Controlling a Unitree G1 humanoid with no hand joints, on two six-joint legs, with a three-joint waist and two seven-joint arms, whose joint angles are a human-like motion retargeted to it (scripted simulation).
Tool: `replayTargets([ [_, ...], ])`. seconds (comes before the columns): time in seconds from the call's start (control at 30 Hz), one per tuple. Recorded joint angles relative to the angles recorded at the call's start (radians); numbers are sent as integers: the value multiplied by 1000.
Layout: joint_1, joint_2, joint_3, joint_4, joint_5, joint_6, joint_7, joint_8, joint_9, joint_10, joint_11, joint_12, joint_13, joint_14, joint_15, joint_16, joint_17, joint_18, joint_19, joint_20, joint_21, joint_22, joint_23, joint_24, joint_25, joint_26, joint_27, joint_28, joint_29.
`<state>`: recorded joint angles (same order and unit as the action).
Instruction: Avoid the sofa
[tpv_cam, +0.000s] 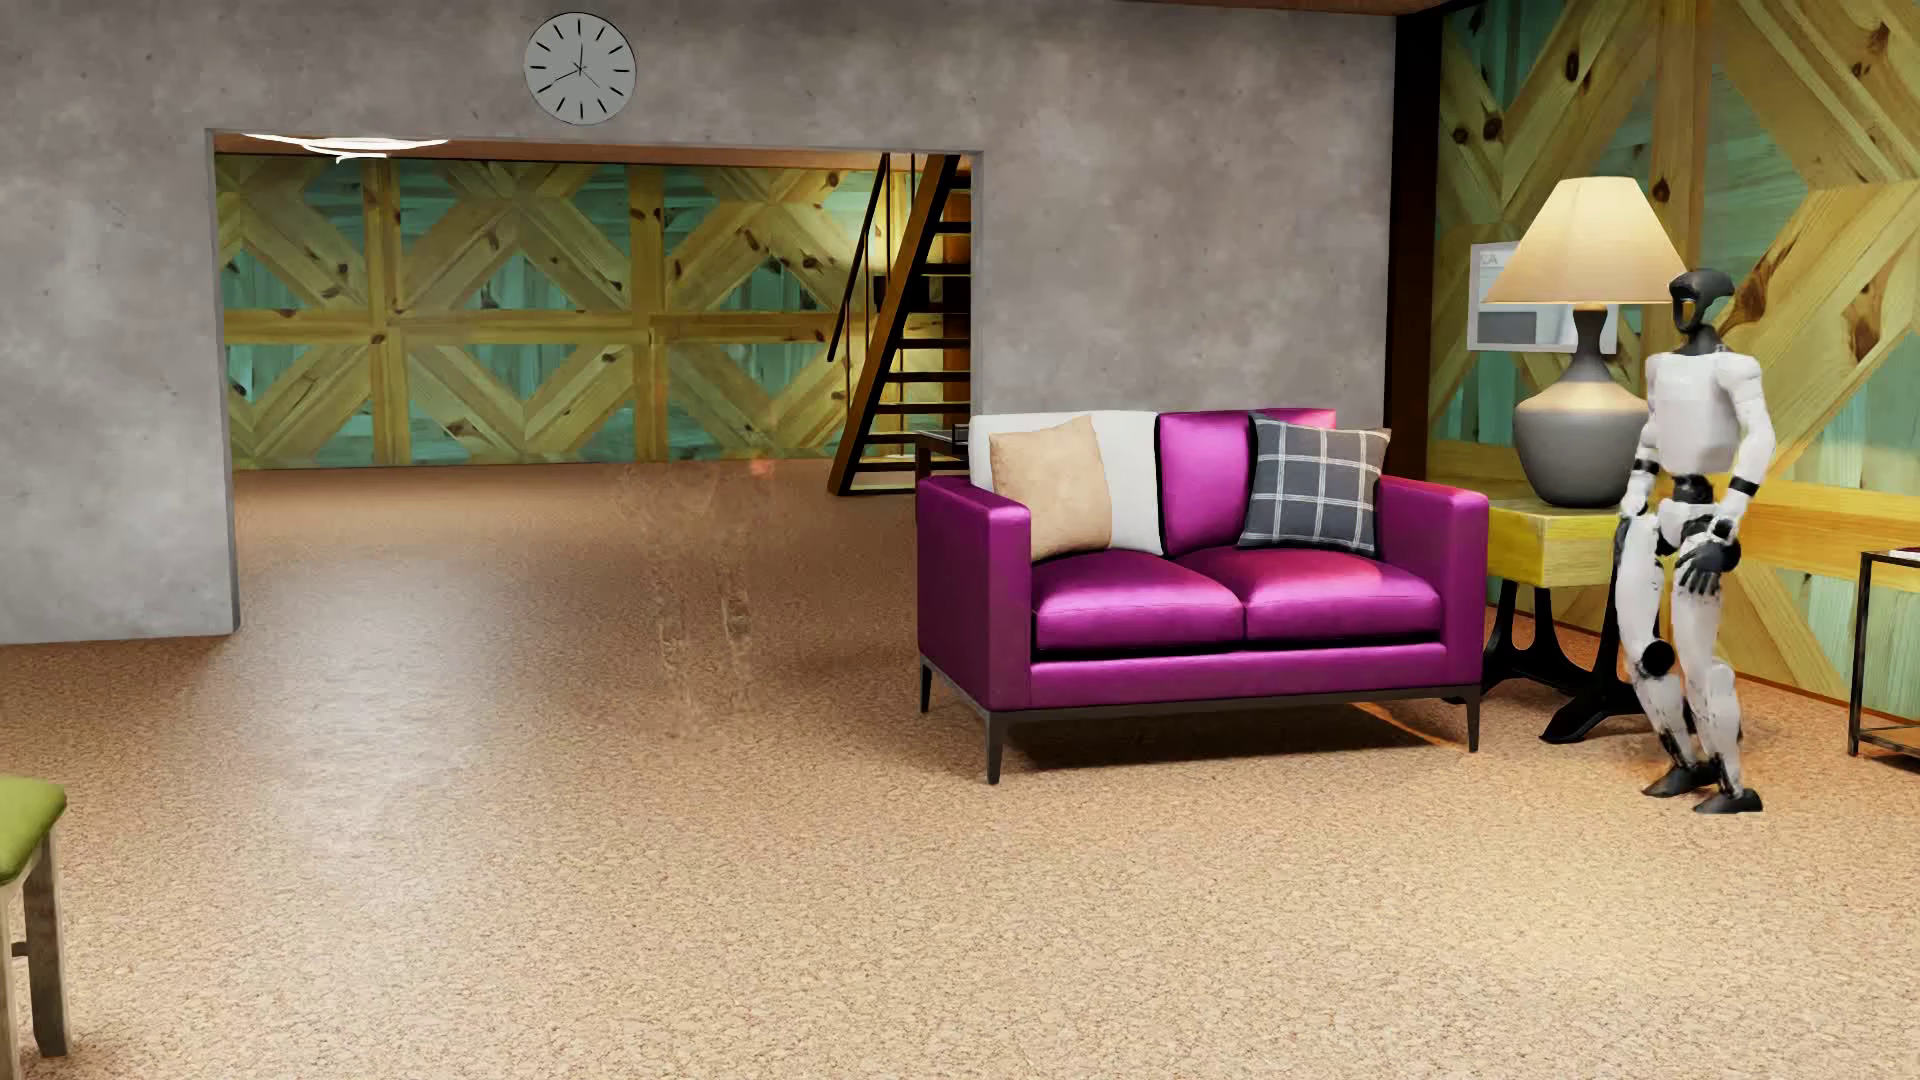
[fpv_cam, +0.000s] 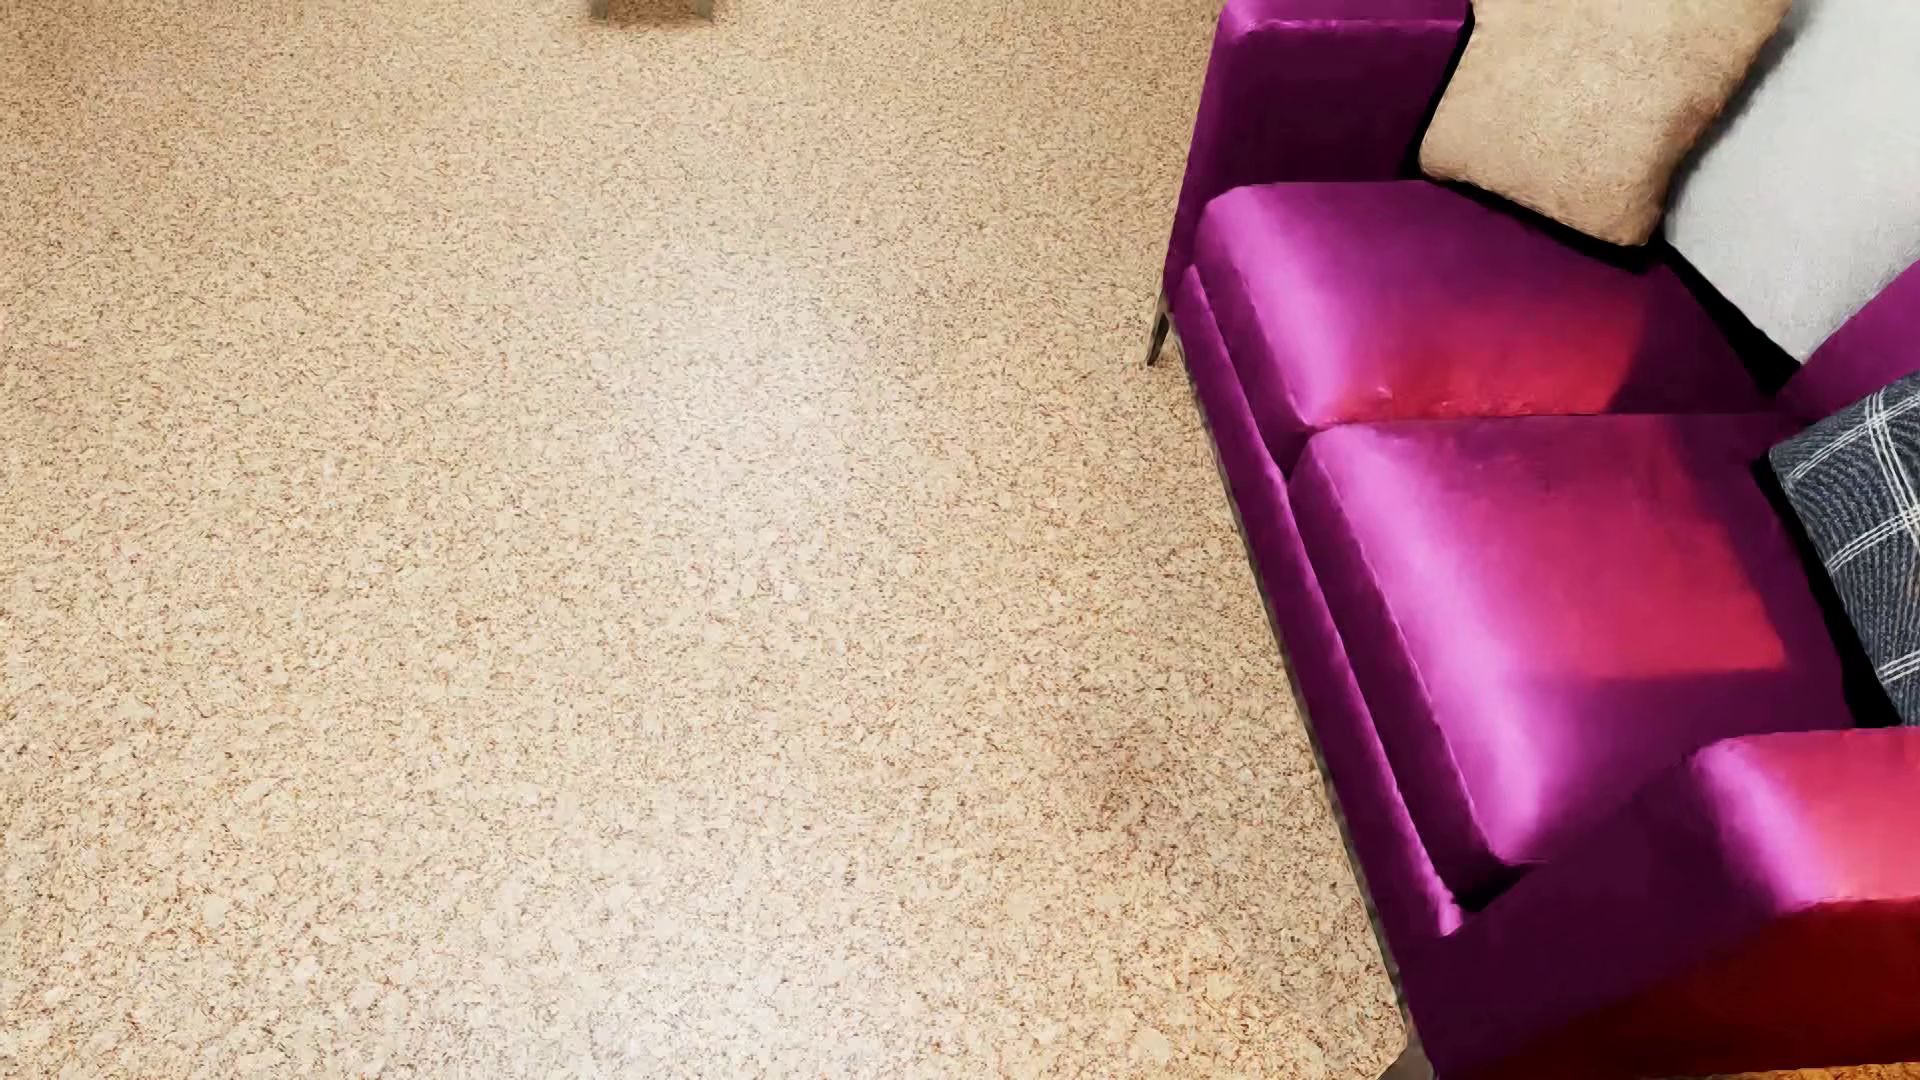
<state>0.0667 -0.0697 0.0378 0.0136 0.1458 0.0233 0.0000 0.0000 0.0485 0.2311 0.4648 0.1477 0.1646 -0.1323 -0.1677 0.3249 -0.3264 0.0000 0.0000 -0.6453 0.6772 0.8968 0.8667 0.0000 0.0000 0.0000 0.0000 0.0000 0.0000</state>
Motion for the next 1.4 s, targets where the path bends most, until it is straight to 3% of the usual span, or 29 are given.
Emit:
replayTargets([
  [0.03, -27, -25, -26, 4, 10, 1, 0, 0, -4, 23, 14, 6, -8, -24, 16, 3, 3, 0, 0, 67, 5, 13, 2, 0, 0, 0, 0, 0, 0],
  [0.07, 12, -16, 31, 6, 25, 15, 0, 0, -18, -65, 26, 38, 13, -75, 9, -2, -1, 0, 0, 96, 2, 9, -8, 0, 0, 0, 0, 0, 0],
  [0.1, -41, -22, -5, -2, 18, 3, 0, 0, -2, 266, 36, 34, 0, -201, 21, 5, -5, 0, 0, 74, 5, 5, -17, 0, 0, 0, 0, 0, 0],
  [0.17, -156, 15, 11, 13, 34, 13, 0, 0, 23, 455, 37, 55, 0, -217, -42, 7, -13, 0, 0, 75, -17, -4, -61, 0, 0, 0, 0, 0, 0],
  [0.23, -269, 88, 37, 28, 32, 25, 0, 0, 76, 688, 43, 67, -38, -178, -84, -14, -38, 0, 0, 84, 35, 21, -71, 0, 0, 0, 0, 0, 0],
  [0.3, -387, 117, 137, 31, 5, 0, 0, 0, 55, 689, 14, 102, -70, -168, -142, -8, -25, 0, 0, 79, 17, 17, -60, 0, 0, 0, 0, 0, 0],
  [0.47, -583, 335, 224, 54, -23, -5, 0, 0, 73, 417, -66, 147, -134, 35, -341, 0, -34, 0, 0, 89, -31, 91, -117, 0, 0, 0, 0, 0, 0],
  [0.53, -625, 395, 260, 62, -37, -5, 0, 0, 81, 392, -65, 152, -152, 25, -355, 1, -38, 0, 0, 99, -32, 108, -107, 0, 0, 0, 0, 0, 0],
  [0.6, -661, 435, 309, 58, -71, -21, 0, 0, 78, 526, -41, 156, -142, 31, -290, 13, -35, 0, 0, 84, 5, 108, -73, 0, 0, 0, 0, 0, 0],
  [0.63, -668, 430, 321, 39, -104, -48, 0, 0, 75, 590, 6, 145, -123, 6, -199, 14, -17, 0, 0, 58, 5, 128, -34, 0, 0, 0, 0, 0, 0],
  [0.7, -591, 370, 300, 12, -129, -46, 0, 0, 60, 656, 235, 138, -40, -80, 100, 9, -7, 0, 0, 93, -1, 126, -28, 0, 0, 0, 0, 0, 0],
  [0.73, -536, 292, 244, -18, -133, -46, 0, 0, 71, 648, 416, 126, -28, -115, 226, 3, -15, 0, 0, 116, 42, 122, -19, 0, 0, 0, 0, 0, 0],
  [0.8, -404, 59, 176, -38, -129, -28, 0, 0, 78, 603, 808, 98, 7, -178, 222, -3, -26, 0, 0, 121, 75, 63, -2, 0, 0, 0, 0, 0, 0],
  [0.83, -323, -44, 95, -38, -101, -7, 0, 0, 90, 550, 878, 82, 32, -180, 219, -7, -18, 0, 0, 140, 24, 20, 7, 0, 0, 0, 0, 0, 0],
  [0.87, -243, -146, 30, -36, -88, 10, 0, 0, 90, 490, 851, 63, 64, -186, 223, -1, -29, 0, 0, 132, 3, -24, -12, 0, 0, 0, 0, 0, 0],
  [0.97, 33, -302, -123, -3, -57, 49, 0, 0, 100, 321, 346, 36, 109, -223, 440, 20, -50, 0, 0, 183, 50, -136, 13, 0, 0, 0, 0, 0, 0],
  [1.0, 96, -337, -158, 0, -60, 50, 0, 0, 91, 288, 168, 16, 129, -263, 375, 31, -56, 0, 0, 186, 46, -164, 5, 0, 0, 0, 0, 0, 0],
  [1.07, 208, -374, -179, -2, -58, 54, 0, 0, 70, 264, -21, -30, 150, -343, -79, 48, -51, 0, 0, 194, 52, -179, 36, 0, 0, 0, 0, 0, 0],
  [1.1, 234, -397, -210, 1, -69, 56, 0, 0, 66, 279, -9, -38, 154, -358, -130, 41, -51, 0, 0, 219, 73, -169, 43, 0, 0, 0, 0, 0, 0],
  [1.17, 275, -460, -240, 33, -39, 88, 0, 0, 68, 358, 92, -30, 163, -251, 287, 20, -46, 0, 0, 246, 90, -124, 56, 0, 0, 0, 0, 0, 0],
  [1.2, 268, -461, -248, 68, -12, 119, 0, 0, 74, 460, 179, -3, 156, -100, 399, -2, -44, 0, 0, 257, 104, -90, 72, 0, 0, 0, 0, 0, 0],
  [1.23, 232, -409, -224, 90, 19, 134, 0, 0, 72, 626, 217, 29, 156, 103, 397, -17, -46, 0, 0, 238, 109, -53, 83, 0, 0, 0, 0, 0, 0],
  [1.27, 132, -364, -193, 103, 50, 133, 0, 0, 64, 832, 242, 60, 156, 230, 380, -24, -37, 0, 0, 223, 77, -38, 86, 0, 0, 0, 0, 0, 0],
  [1.3, 40, -283, -158, 124, 74, 141, 0, 0, 76, 1034, 232, 78, 141, 154, 329, -22, -46, 0, 0, 177, 79, -24, 59, 0, 0, 0, 0, 0, 0],
  [1.33, -50, -183, -106, 132, 72, 133, 0, 0, 87, 1149, 201, 98, 121, -13, 254, -22, -47, 0, 0, 156, 70, -20, 43, 0, 0, 0, 0, 0, 0],
  [1.4, -233, -15, 23, 114, 41, 74, 0, 0, 78, 1129, 124, 137, 51, -175, 113, -12, -50, 0, 0, 159, 76, 15, 10, 0, 0, 0, 0, 0, 0],
])
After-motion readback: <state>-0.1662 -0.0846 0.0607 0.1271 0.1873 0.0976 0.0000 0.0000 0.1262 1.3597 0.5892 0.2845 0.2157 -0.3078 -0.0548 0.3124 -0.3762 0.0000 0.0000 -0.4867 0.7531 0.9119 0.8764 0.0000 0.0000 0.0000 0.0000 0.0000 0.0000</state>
